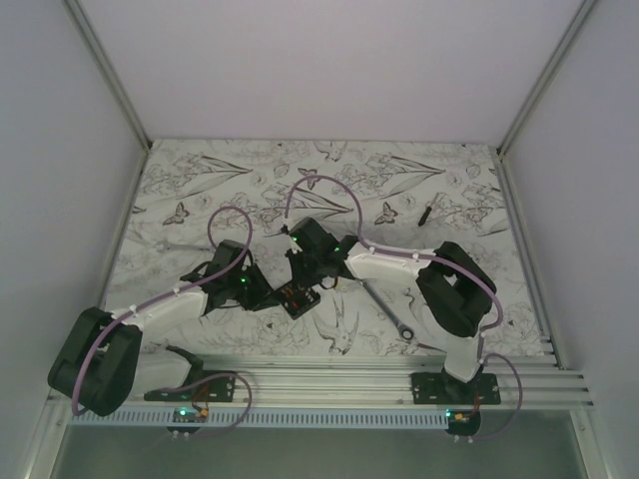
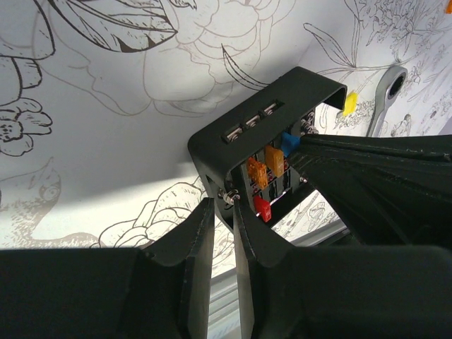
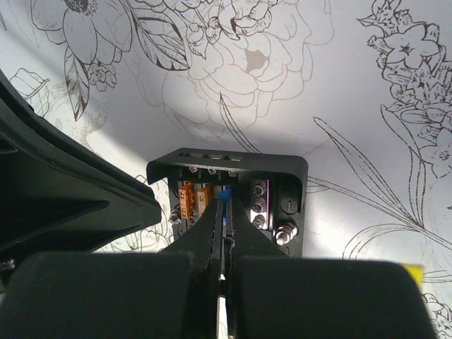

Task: Snap on the fuse box
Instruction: Install the fuse at the fuse box base.

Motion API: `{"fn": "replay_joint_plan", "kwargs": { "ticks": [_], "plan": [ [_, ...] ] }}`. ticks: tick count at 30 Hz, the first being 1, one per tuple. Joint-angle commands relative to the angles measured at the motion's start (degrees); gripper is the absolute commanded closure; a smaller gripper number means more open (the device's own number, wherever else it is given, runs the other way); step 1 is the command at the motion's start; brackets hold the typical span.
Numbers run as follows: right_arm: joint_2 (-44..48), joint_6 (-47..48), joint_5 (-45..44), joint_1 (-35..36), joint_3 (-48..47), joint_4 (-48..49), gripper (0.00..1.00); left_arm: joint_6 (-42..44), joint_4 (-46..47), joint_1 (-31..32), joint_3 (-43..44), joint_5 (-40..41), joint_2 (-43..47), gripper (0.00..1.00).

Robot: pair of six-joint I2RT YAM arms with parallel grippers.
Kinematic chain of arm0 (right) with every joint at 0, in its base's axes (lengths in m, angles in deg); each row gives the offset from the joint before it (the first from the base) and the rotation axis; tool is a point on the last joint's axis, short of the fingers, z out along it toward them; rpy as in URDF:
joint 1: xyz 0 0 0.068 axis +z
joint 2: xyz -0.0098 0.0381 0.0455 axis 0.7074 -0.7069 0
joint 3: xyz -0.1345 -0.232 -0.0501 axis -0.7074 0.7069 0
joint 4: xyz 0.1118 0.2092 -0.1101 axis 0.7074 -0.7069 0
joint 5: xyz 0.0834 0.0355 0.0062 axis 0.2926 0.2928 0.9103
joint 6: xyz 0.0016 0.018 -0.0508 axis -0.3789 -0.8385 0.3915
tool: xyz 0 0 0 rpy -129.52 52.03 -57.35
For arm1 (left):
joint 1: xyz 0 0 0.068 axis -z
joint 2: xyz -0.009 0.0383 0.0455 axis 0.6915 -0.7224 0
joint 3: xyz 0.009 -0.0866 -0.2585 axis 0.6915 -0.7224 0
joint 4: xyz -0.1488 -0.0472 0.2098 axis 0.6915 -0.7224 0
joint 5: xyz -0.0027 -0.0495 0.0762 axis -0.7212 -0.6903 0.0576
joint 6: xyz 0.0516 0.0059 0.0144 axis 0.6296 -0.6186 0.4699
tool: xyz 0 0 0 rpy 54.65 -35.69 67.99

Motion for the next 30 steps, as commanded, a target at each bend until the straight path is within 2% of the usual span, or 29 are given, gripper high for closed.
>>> {"fn": "replay_joint_plan", "kwargs": {
  "ticks": [1,7,15,20,27,30],
  "plan": [
    [-6.6,2.3,-9.7,-1.3,6.5,-11.7,1.00,0.1,0.4,0.4,0.9,0.1,0.4,0.81],
    [1.7,5.3,-8.2,-0.5,3.6,-10.7,0.99,0.2,0.3,0.4,0.3,0.3,2.7,0.80],
    [4.9,7.5,-6.2,1.4,-2.5,-10.3,0.78,1.0,-1.4,0.3,-0.2,0.7,6.8,0.76],
    [6.8,6.9,-6.9,1.7,-4.5,-12.0,0.72,3.8,-7.0,-0.1,0.9,3.3,10.6,0.72],
    [5.0,6.5,-8.8,2.6,-6.0,-14.5,0.73,9.4,-14.8,-1.3,1.6,9.4,18.0,0.57],
    [3.8,6.5,-9.2,2.7,-6.7,-14.9,0.75,11.8,-18.8,-1.5,2.3,12.9,21.0,0.45]
  ]
}}
